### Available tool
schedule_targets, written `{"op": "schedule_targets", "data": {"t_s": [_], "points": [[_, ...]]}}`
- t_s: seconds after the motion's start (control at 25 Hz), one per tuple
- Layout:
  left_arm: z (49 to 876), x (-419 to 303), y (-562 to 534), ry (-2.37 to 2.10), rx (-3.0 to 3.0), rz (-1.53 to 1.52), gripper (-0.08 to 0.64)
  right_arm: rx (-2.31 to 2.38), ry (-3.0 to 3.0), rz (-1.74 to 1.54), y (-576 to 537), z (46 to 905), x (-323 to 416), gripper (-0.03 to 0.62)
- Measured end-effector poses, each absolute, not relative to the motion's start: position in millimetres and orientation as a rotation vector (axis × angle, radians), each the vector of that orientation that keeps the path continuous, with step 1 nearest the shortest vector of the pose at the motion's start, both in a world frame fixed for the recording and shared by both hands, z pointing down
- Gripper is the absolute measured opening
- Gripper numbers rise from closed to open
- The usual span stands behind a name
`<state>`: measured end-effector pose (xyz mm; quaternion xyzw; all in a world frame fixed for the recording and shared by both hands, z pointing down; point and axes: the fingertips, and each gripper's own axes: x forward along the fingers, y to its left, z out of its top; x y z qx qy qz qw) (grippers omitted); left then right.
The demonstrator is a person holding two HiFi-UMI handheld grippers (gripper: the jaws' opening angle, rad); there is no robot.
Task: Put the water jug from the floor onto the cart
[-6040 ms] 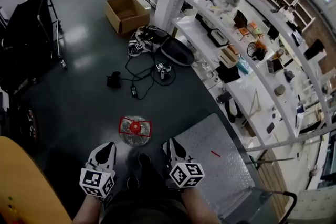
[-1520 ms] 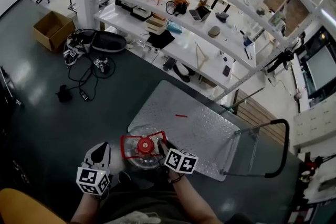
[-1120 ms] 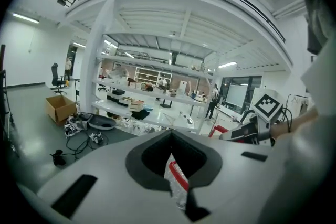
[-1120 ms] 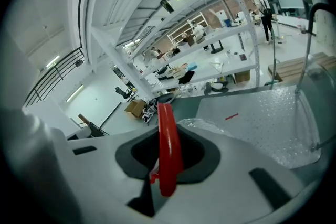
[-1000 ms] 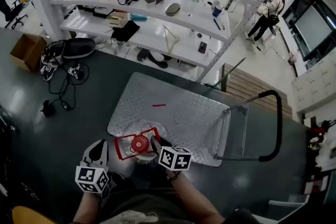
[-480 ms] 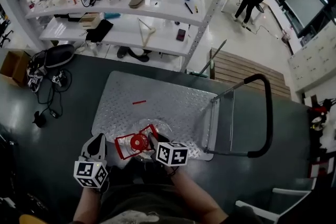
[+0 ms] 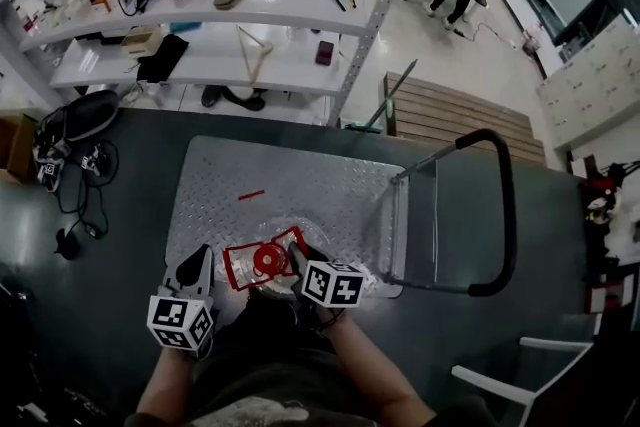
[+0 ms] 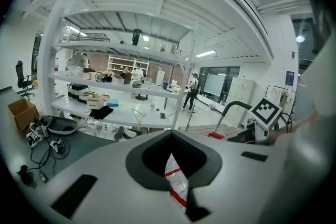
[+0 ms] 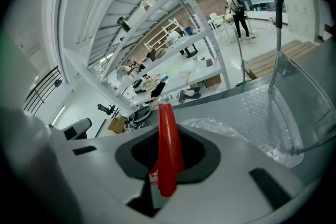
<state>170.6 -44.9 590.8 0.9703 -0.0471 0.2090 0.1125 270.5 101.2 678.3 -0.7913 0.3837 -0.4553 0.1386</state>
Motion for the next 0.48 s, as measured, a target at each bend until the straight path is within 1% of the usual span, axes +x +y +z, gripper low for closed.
{"op": "schedule_targets", "data": {"t_s": [0.28, 0.48], "points": [[596.3, 217.3, -73.8, -0.038, 2.860, 0.636, 0.005, -2.255, 0.982, -1.289, 75.5, 688.7, 310.0, 0.044], [599.9, 248.4, -95.8, 0.011, 2.882, 0.637, 0.005, -2.263, 0.936, -1.300, 60.0, 711.9, 337.4, 0.044]]}}
